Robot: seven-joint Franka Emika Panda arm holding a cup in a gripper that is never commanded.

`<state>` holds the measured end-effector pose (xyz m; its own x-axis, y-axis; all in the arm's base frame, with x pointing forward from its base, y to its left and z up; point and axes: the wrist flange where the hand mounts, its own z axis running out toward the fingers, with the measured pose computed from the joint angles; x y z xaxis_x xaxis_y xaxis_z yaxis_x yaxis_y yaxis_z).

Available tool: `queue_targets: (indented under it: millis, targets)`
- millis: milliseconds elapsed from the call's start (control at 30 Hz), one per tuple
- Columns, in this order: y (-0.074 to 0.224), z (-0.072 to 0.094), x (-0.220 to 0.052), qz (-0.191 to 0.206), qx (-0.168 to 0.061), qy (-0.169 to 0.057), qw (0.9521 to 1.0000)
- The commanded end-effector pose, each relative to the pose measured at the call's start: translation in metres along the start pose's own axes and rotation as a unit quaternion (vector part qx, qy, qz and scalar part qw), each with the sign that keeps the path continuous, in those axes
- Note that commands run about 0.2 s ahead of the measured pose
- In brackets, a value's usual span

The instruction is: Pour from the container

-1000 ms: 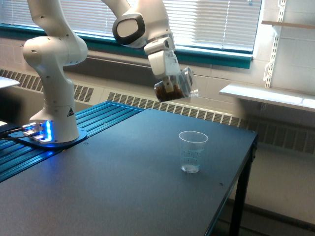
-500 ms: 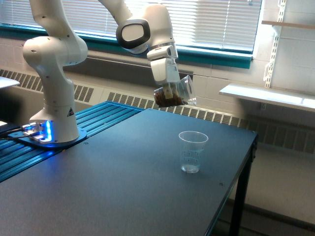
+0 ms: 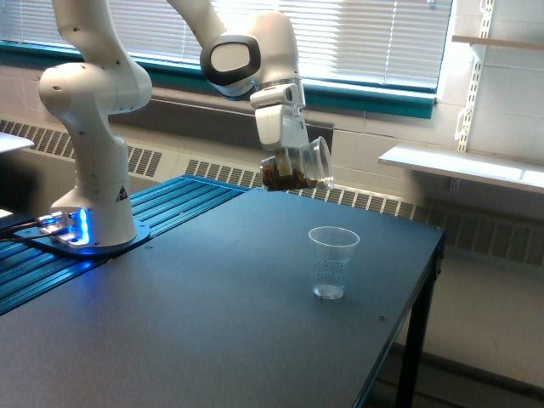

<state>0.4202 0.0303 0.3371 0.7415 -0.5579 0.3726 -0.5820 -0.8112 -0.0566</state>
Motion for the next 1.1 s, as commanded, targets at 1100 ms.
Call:
queue_targets:
  millis: [1100]
  targets:
    - [-0.022,0.012,0.001,-0.033,-0.079,-0.003,0.9964]
